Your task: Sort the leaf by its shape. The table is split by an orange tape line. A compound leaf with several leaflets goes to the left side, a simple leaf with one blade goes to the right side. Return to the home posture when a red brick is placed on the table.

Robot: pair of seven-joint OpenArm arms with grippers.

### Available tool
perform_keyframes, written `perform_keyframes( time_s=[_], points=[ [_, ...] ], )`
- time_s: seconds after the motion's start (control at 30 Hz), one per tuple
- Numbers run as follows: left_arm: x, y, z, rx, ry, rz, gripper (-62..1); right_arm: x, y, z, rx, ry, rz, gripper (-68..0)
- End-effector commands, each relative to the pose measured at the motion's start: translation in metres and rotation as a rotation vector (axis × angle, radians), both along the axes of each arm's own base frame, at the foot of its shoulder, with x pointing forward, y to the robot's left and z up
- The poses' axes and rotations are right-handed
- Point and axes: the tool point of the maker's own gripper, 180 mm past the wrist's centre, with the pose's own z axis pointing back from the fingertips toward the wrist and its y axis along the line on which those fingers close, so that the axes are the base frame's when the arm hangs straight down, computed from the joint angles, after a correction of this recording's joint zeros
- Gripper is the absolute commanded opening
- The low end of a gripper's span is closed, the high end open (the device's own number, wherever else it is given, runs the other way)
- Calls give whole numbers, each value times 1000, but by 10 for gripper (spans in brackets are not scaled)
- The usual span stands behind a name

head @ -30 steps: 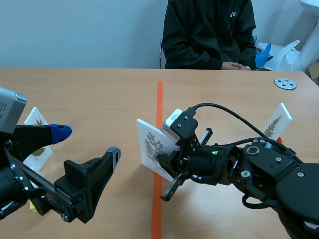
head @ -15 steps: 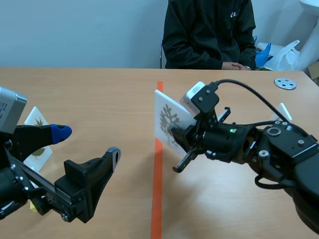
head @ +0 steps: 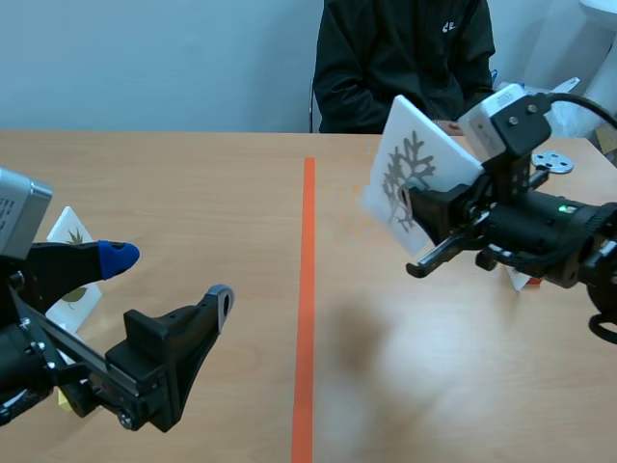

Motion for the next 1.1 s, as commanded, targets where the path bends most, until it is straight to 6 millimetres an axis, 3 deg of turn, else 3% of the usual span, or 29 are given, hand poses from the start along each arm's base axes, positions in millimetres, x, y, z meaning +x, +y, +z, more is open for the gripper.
perform_keyframes(
  time_s=[0.0,0.23,0.5,1.07],
  points=[
    [3,-3,14,-23,-40,-2,14,1,-11,7,19,-15,-21,-644],
    [3,-3,14,-23,-41,-2,14,-10,-53,-5,44,45,-141,-644],
    [3,-3,14,-24,-41,-2,14,-21,-77,-20,12,99,-209,-644],
    [3,-3,15,-27,-46,-1,14,-5,-136,-52,-13,135,-461,-645]
  ],
)
